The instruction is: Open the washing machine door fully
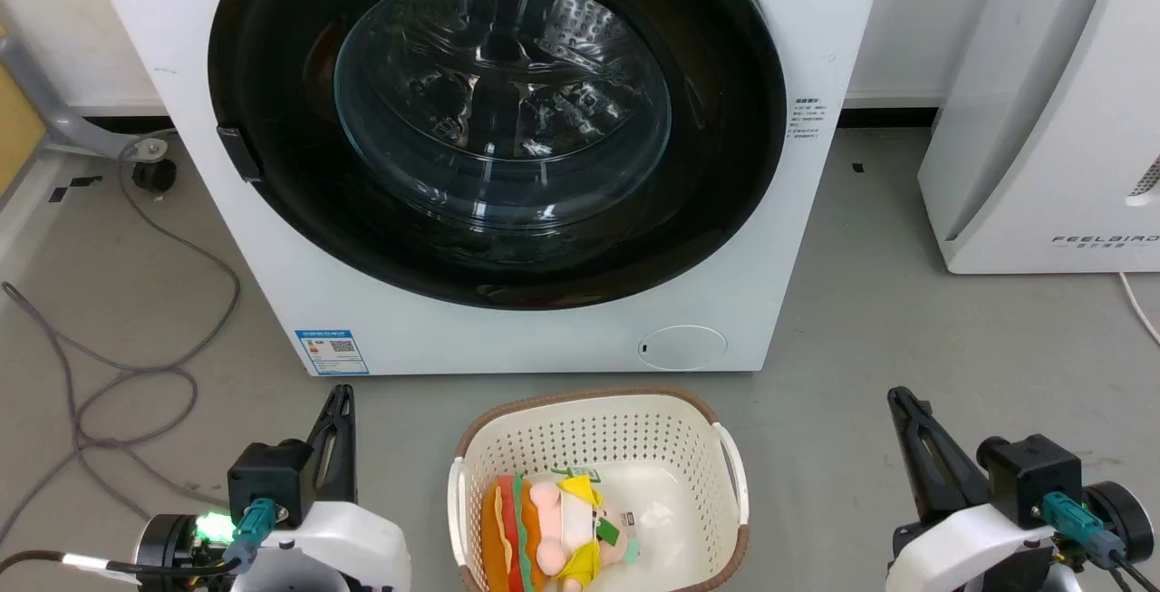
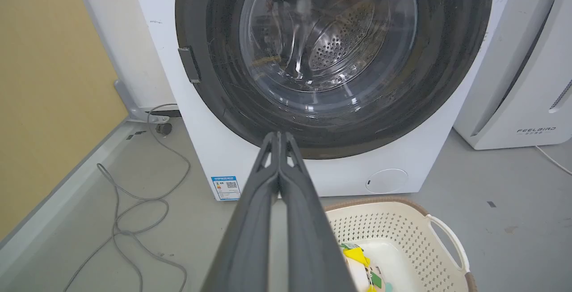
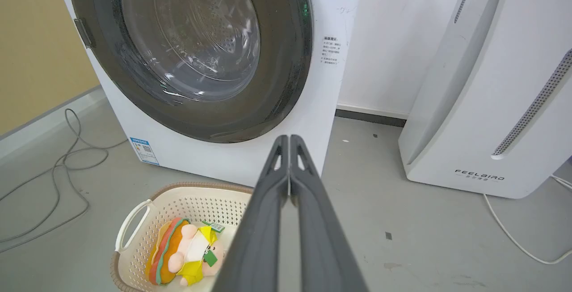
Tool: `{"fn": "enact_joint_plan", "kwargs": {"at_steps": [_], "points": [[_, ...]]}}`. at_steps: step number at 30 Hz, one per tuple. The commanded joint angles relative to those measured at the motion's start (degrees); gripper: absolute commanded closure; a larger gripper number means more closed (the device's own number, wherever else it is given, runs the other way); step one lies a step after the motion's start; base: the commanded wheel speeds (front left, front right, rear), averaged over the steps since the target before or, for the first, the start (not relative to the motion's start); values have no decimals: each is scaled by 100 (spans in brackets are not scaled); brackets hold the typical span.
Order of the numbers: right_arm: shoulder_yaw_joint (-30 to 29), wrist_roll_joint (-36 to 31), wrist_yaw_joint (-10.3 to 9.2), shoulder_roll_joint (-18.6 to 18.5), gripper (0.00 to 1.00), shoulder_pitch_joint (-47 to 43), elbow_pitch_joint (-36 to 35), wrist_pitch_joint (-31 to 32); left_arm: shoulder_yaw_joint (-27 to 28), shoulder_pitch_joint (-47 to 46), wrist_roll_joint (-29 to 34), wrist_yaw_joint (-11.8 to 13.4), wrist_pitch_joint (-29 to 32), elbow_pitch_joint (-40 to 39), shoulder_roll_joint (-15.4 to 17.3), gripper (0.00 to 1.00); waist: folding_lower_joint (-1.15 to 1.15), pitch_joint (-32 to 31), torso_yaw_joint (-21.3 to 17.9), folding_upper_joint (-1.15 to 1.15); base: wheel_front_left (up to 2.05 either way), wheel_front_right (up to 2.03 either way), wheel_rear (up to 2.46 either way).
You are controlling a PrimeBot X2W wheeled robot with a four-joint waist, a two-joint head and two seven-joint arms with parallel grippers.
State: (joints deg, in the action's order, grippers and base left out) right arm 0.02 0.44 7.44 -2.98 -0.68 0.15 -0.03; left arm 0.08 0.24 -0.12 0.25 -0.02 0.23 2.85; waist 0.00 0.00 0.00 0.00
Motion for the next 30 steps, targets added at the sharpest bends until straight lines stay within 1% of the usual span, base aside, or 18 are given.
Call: {"fn": "enact_joint_plan", "kwargs": {"at_steps": [1,9,10,16,30], "points": [[-2,-44,5,11,100,68,-15,3,-8,-24,12,-25,2,-23,3,100,0,0,0,0,0,0,0],[-2,-44,5,11,100,68,-15,3,-8,-24,12,-25,2,-23,3,100,0,0,0,0,0,0,0],[-2,2,0,0,0,-1,0,0,-1,0,0,2,-1,1,-1,0,0,0,0,0,0,0,0],[-32,62,0,0,0,1,-10,-44,-12,-8,-14,50,-46,8,-1,0,0,5,0,0,0,0,0],[-97,486,1,2,0,5,-182,-212,-64,-26,-67,187,-213,-55,-1,0,0,23,10,0,0,0,0]]}}
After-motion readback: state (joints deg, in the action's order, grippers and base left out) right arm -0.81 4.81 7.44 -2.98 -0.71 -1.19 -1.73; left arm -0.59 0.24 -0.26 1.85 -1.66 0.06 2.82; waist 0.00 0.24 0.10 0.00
